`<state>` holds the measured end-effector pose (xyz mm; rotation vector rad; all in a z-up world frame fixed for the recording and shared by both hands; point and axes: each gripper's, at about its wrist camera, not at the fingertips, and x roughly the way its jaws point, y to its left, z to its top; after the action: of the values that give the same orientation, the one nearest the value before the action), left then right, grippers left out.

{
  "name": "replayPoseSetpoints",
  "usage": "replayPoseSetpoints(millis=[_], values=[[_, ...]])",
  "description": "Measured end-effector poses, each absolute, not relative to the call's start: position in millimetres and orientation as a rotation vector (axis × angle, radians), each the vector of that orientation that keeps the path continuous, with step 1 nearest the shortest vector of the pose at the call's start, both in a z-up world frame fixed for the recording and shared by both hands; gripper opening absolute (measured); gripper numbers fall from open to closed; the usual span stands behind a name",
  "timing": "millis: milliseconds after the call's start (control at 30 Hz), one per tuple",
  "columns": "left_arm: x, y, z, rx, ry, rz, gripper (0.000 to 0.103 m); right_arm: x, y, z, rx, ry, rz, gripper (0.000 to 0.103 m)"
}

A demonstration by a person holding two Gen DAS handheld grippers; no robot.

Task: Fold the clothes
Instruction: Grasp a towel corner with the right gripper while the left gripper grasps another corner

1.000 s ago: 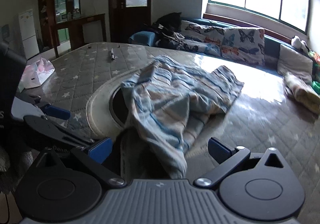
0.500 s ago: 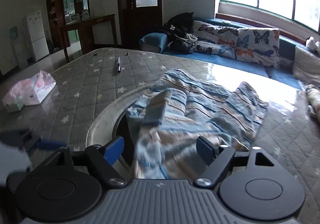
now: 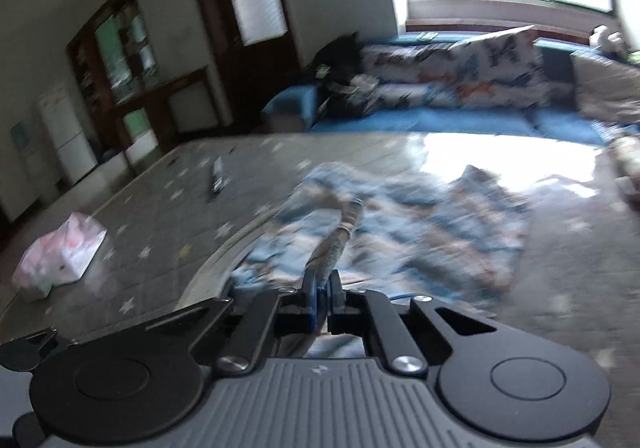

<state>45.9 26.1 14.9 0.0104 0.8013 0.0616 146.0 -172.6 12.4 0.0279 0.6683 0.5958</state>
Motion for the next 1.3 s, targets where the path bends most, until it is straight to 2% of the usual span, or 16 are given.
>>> replayPoseSetpoints(millis=[233, 367, 500, 733, 1200, 1267, 1300], values=[[48, 15, 25, 0.039, 0.754, 0.014, 0.102, 112, -269, 37, 0.067, 0.54, 0.376, 0.003], [60, 15, 34, 0.021, 0.73, 0.001, 0.1, 91, -325, 31, 0.106, 0.515, 0.238, 0.003], [83, 19, 45, -0.016, 0.705, -0.001, 0.094, 75, -365, 8, 0.155, 0.554, 0.109, 0.003], [150, 31, 46, -0.056, 0.712, 0.022, 0.074, 69, -393, -27, 0.221, 0.636, 0.012, 0.003], [249, 28, 12, -0.025, 0.787, 0.012, 0.073, 79, -408, -42, 0.235, 0.669, -0.006, 0.007], [249, 30, 9, -0.042, 0.793, 0.004, 0.057, 78, -409, -43, 0.241, 0.673, -0.006, 0.007], [248, 32, 8, -0.055, 0.791, -0.002, 0.039, 78, -409, -44, 0.242, 0.671, -0.004, 0.007]])
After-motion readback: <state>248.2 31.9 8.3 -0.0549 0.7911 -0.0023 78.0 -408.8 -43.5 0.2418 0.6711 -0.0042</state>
